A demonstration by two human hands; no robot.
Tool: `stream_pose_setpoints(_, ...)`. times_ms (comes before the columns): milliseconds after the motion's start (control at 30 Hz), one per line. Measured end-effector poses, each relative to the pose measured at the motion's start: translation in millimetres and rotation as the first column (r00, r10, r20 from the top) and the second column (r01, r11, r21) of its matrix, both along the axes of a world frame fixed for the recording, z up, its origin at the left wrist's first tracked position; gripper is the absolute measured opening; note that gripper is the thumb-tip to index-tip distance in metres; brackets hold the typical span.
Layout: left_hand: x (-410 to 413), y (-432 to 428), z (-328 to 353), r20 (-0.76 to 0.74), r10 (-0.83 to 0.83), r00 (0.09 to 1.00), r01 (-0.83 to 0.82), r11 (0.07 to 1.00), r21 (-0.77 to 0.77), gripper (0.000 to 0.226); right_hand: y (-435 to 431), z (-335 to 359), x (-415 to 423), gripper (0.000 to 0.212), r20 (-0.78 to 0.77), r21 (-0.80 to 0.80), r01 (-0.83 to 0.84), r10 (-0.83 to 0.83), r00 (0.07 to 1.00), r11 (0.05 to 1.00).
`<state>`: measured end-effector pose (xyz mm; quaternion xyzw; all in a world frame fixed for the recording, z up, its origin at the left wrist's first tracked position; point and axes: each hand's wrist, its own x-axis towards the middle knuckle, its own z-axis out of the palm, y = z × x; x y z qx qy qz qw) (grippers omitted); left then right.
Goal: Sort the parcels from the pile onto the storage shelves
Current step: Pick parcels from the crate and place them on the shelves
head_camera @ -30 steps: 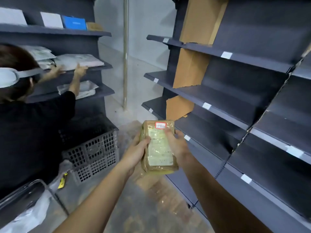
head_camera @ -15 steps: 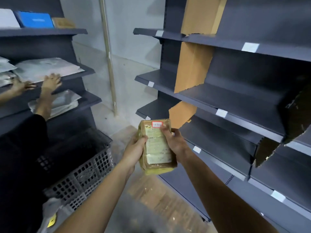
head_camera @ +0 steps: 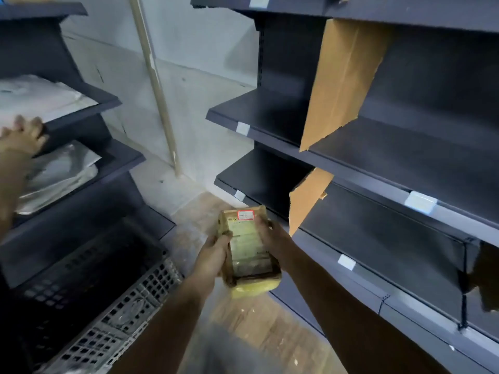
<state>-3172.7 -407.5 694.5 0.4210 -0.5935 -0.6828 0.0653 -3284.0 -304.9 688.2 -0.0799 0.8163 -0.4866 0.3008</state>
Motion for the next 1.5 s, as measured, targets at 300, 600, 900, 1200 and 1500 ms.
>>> stream_pose_setpoints(300, -57, -65, -61, 0.101, -0.260, 0.960, 0.263, 0.965, -0.019, 0.034, -58, -61, -49, 0.057, -0.014, 0.095, 0.200, -0.200, 0.980, 0.975)
stream_pose_setpoints(600, -97, -120, -84, 0.198, -0.411, 0.890, 0.398, 0.911, 0.103, 0.036, -110, -91, -89, 0.056, 0.012, 0.149, 0.389, -0.395, 0.919, 0.909)
stream_pose_setpoints(900, -180, -162, -94, 0.190, -0.329, 0.925, 0.324, 0.944, 0.061, 0.034, -130, -110, -140, 0.054, -0.008, 0.136, 0.212, -0.213, 0.977, 0.968)
stream_pose_setpoints(1200, -246, -186, -119, 0.193, -0.289, 0.938, 0.301, 0.953, -0.035, 0.008, -143, -130, -171, 0.035, 0.052, 0.141, 0.367, -0.378, 0.925, 0.919)
stream_pose_setpoints(1500, -286, -193, -124, 0.173, -0.402, 0.899, 0.418, 0.905, -0.072, 0.019, -152, -136, -186, 0.038, 0.031, 0.114, 0.403, -0.409, 0.912, 0.908)
